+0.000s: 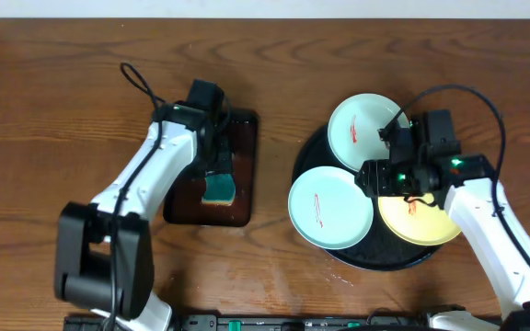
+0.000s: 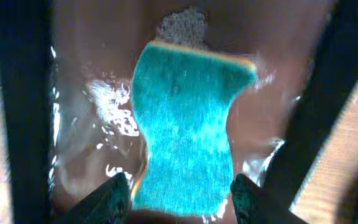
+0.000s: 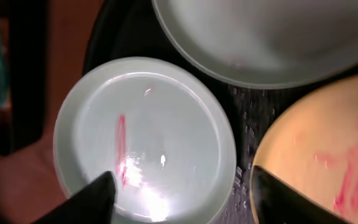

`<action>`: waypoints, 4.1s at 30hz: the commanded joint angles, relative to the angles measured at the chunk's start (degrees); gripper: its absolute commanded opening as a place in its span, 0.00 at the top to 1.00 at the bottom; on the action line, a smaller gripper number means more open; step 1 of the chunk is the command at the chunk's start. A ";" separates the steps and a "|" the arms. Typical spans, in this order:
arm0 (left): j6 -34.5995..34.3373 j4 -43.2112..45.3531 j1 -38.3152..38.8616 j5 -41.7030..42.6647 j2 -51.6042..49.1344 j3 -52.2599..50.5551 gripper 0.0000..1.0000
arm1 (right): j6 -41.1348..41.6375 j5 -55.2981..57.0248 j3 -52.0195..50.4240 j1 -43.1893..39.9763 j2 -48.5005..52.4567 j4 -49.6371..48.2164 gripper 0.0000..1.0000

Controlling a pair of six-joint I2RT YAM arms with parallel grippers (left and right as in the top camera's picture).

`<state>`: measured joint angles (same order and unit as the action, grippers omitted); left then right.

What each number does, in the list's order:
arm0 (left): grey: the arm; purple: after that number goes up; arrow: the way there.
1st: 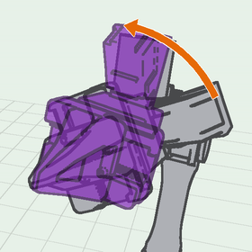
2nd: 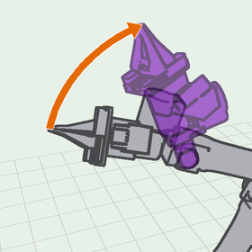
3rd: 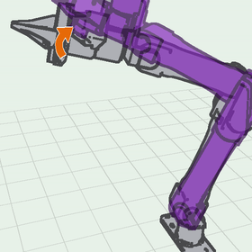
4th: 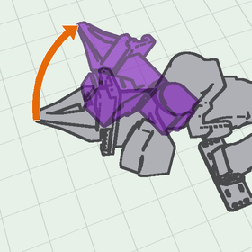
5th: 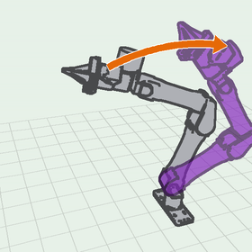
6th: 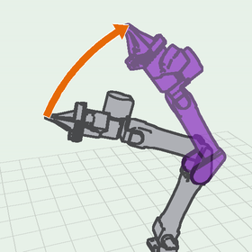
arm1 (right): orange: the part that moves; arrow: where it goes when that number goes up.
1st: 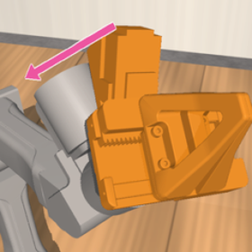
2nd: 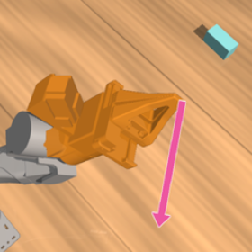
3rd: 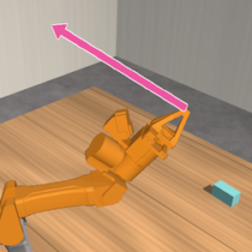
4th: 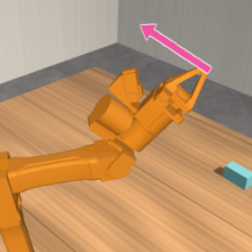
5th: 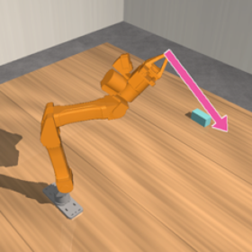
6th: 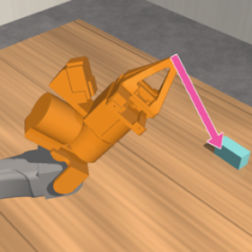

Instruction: Clean dirty plates on tray and stack at the side

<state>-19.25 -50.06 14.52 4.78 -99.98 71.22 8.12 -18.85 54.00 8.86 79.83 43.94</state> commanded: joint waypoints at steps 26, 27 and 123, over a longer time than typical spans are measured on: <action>1.62 -2.95 0.02 0.11 0.85 1.11 0.30 | 4.70 13.00 -4.15 -1.01 18.03 -15.02 0.99; 1.62 -2.62 0.02 0.11 0.85 1.07 0.30 | 4.70 13.05 -4.15 -0.90 18.03 -15.10 0.99; -9.27 20.85 29.59 27.21 -27.98 17.27 0.92 | 1.25 15.13 -4.17 -0.90 18.03 -12.87 0.99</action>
<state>-30.83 -31.20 41.89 21.67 -124.07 88.86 9.63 -6.17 50.68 8.58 96.47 30.76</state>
